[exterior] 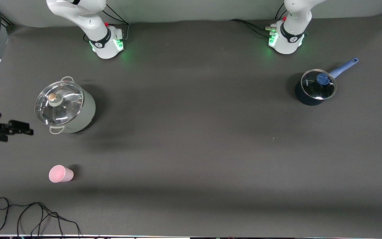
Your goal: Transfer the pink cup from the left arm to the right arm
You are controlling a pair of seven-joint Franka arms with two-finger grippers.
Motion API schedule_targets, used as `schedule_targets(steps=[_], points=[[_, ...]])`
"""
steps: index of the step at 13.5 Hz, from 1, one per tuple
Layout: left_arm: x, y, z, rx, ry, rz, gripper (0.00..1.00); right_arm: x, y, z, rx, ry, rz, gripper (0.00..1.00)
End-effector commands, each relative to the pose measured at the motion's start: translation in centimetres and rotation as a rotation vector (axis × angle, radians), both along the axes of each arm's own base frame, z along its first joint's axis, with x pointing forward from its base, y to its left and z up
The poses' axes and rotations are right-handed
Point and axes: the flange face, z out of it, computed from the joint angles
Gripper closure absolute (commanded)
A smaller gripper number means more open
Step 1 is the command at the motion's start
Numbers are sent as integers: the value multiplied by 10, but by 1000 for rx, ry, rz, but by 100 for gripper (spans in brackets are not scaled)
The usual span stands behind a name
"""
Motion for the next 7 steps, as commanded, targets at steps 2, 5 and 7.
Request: schedule_targets(steps=[2, 5, 7], points=[[-15, -2, 10, -18, 73, 211, 0, -53, 25, 27, -22, -13, -60, 1], [-29, -19, 23, -84, 101, 483, 0, -78, 20, 34, -7, -64, -118, 1], [-32, -37, 21, -80, 133, 511, 0, -78, 21, 33, -24, -74, -138, 1]])
